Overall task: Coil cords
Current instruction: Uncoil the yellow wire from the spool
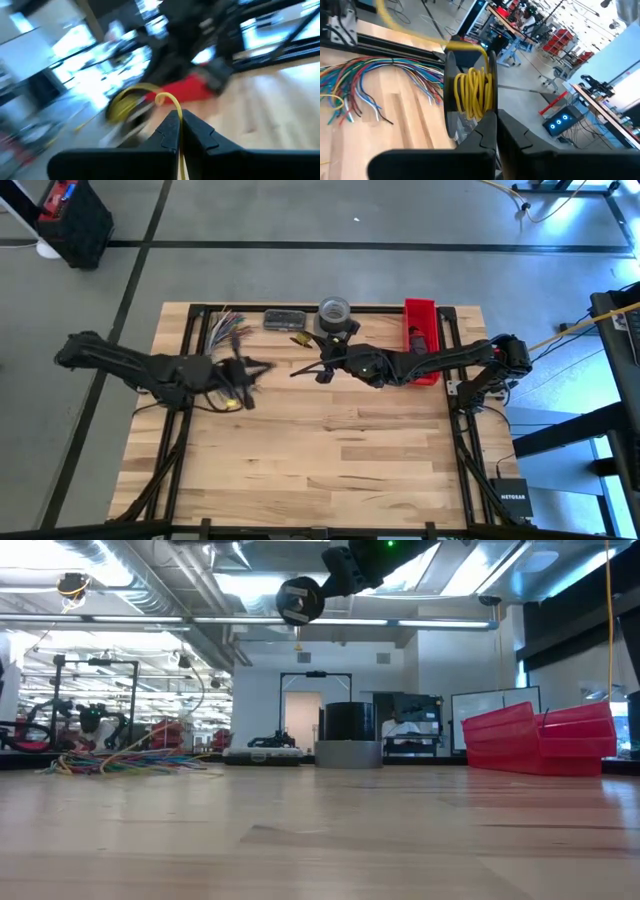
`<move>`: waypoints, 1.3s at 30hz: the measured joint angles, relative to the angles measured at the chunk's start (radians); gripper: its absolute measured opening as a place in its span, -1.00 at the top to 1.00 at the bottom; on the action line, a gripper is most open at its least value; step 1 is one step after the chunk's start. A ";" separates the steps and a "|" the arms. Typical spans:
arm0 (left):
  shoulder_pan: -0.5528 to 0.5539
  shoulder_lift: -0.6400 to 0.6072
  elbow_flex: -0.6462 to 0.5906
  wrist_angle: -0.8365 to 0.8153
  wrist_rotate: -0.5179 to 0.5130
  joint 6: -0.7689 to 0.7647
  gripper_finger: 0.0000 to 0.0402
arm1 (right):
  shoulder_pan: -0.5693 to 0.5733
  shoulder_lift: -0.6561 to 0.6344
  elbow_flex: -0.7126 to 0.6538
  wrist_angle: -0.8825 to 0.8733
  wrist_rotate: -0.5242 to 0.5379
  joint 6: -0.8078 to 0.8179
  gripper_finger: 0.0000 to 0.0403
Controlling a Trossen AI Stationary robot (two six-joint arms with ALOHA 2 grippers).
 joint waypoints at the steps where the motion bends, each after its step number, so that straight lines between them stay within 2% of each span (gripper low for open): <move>1: -0.013 -0.022 0.000 -0.036 -0.064 -0.008 0.99 | 0.000 0.000 0.000 0.000 0.004 0.001 0.97; 4: -0.027 -0.071 0.000 -0.162 -0.232 -0.061 0.97 | 0.000 0.000 0.000 0.000 0.004 0.001 0.97; 6: -0.017 -0.092 0.000 -0.260 -0.282 -0.123 0.97 | 0.000 0.000 0.000 0.003 0.004 0.001 0.97; 10: 0.022 -0.098 0.000 -0.419 -0.288 -0.237 0.98 | 0.000 0.000 0.000 0.003 0.004 0.000 0.97; 15: 0.084 -0.072 0.000 -0.461 -0.286 -0.361 0.93 | 0.000 0.000 0.000 0.003 0.003 -0.003 0.97; 22: 0.131 -0.010 0.000 -0.496 -0.180 -0.428 0.57 | 0.000 0.000 0.000 0.009 0.003 -0.003 0.97; 29: 0.160 0.064 0.000 -0.527 0.057 -0.419 0.30 | 0.000 0.000 0.000 0.013 0.003 -0.003 0.97; 35: 0.161 0.065 0.031 -0.507 0.062 -0.277 0.26 | 0.000 0.000 0.000 0.010 0.003 -0.004 0.97; 39: 0.161 0.065 0.053 -0.472 0.062 -0.264 0.26 | 0.000 0.000 0.000 0.003 0.003 -0.004 0.97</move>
